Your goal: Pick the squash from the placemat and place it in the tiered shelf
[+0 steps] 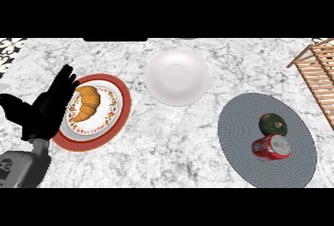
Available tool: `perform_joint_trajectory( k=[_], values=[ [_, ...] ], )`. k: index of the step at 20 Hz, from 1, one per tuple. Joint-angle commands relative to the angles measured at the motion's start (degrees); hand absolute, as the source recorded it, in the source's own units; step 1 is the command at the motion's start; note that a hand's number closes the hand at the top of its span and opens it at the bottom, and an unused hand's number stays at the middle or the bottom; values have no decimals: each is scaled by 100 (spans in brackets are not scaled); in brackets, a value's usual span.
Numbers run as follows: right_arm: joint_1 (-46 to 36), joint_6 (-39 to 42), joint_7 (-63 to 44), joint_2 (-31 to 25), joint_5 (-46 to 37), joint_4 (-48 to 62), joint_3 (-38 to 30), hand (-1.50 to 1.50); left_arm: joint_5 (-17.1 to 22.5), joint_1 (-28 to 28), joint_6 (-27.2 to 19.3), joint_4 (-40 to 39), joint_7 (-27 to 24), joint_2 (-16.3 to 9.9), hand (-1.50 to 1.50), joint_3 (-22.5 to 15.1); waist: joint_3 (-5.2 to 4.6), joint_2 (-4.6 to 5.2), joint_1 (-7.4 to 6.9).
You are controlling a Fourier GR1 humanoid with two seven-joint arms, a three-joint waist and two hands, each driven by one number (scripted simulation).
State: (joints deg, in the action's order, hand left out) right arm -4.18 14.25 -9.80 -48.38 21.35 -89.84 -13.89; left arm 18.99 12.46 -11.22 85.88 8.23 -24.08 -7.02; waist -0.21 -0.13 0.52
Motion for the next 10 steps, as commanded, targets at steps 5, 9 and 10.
perform_joint_trajectory(
  k=[5,9,10],
  values=[
    [-184,65,-1582,-1589,-2036,-977,1040,-150,27,117,129,27,105,-20,0,-12,-6,35,-216],
    [-725,-181,-2890,-865,-2395,-1521,2025,-150,144,444,357,-277,178,-19,0,163,9,47,-176],
    [-929,-99,-3223,-832,-2396,-1513,2062,-150,79,301,216,191,377,-161,0,220,13,25,-211]
  ],
)
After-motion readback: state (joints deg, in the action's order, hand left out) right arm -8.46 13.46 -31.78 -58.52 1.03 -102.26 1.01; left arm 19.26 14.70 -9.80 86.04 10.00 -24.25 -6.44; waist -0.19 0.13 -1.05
